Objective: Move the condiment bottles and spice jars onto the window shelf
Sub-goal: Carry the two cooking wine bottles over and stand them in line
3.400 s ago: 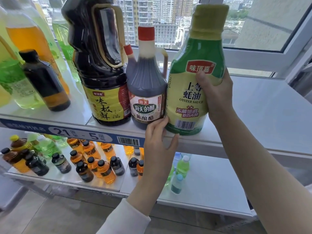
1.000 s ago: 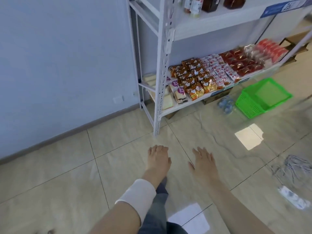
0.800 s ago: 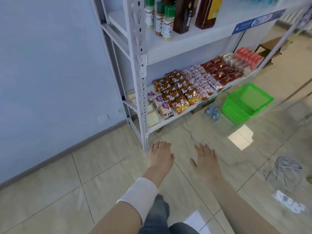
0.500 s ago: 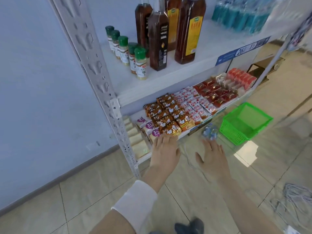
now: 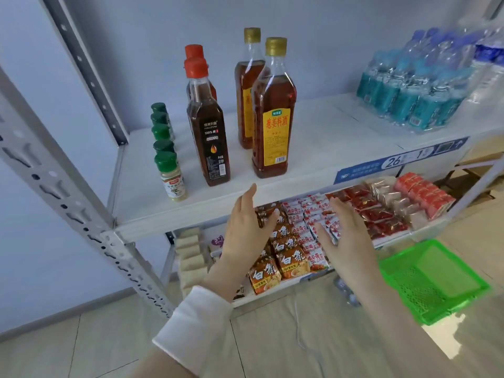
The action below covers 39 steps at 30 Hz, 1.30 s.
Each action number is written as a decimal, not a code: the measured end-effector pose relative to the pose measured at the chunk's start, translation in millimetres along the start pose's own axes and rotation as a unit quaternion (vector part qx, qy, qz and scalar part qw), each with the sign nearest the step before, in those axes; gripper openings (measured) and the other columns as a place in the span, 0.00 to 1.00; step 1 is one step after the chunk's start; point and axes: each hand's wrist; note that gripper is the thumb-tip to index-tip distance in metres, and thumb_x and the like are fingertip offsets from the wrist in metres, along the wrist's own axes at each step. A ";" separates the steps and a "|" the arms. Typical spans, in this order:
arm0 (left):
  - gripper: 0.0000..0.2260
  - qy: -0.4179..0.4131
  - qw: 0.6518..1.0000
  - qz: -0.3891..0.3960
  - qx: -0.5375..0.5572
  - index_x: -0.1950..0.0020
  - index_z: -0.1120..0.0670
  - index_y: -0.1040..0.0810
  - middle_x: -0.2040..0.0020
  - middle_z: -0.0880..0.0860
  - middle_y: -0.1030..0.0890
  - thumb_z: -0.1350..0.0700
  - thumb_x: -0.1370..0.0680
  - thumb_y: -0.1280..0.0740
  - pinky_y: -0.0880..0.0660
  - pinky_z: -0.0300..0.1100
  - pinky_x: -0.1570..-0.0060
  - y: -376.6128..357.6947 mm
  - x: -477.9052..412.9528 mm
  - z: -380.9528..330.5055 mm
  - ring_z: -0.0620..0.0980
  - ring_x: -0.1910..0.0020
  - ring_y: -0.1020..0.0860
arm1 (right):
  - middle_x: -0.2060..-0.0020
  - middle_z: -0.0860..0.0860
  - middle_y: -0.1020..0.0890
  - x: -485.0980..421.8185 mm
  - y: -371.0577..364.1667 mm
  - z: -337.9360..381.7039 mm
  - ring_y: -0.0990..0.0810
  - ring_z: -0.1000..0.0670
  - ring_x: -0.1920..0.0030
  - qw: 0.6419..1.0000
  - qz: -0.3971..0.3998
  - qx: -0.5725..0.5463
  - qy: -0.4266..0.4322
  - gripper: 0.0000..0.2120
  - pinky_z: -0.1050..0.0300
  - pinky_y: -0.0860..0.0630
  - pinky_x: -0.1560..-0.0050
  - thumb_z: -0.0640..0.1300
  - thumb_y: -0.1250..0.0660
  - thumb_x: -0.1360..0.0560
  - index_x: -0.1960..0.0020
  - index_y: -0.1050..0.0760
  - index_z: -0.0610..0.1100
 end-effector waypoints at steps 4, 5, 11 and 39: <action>0.35 0.013 0.998 -0.057 0.019 0.25 0.52 0.50 0.26 0.53 0.39 0.45 0.25 0.35 0.35 0.47 0.32 -11.6 -53.7 -9.0 0.50 0.28 0.37 | 0.27 0.48 0.37 -61.1 2.0 2.8 0.43 0.49 0.25 0.998 0.008 -0.049 0.028 0.27 0.59 0.46 0.32 0.52 0.39 0.23 0.27 0.41 0.47; 0.37 0.009 0.997 -0.070 0.026 0.24 0.53 0.51 0.26 0.54 0.39 0.45 0.26 0.34 0.36 0.44 0.33 -14.5 -65.8 -10.8 0.50 0.29 0.38 | 0.27 0.48 0.38 -75.9 0.7 4.0 0.44 0.49 0.25 0.998 0.006 -0.059 0.037 0.27 0.59 0.46 0.32 0.52 0.39 0.23 0.27 0.41 0.48; 0.46 -0.026 0.983 -0.152 0.096 0.25 0.59 0.52 0.26 0.57 0.40 0.35 0.31 0.35 0.41 0.42 0.33 -33.5 -114.0 -19.3 0.41 0.31 0.44 | 0.28 0.49 0.35 -142.1 -4.4 1.1 0.39 0.50 0.27 0.991 0.003 -0.121 0.051 0.26 0.56 0.40 0.30 0.50 0.39 0.23 0.27 0.40 0.48; 0.23 0.069 0.888 -0.374 0.258 0.50 0.49 0.32 0.61 0.47 0.21 0.44 0.41 0.31 0.26 0.28 0.65 -59.2 -162.9 -41.0 0.36 0.62 0.20 | 0.27 0.51 0.37 -348.6 -79.7 23.1 0.38 0.52 0.28 0.852 0.311 -0.395 0.145 0.39 0.56 0.38 0.32 0.53 0.30 0.31 0.25 0.46 0.49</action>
Point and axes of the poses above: each hand's wrist, its own x-axis away from the middle knuckle, its own y-axis out of the back of the hand, z = x × y
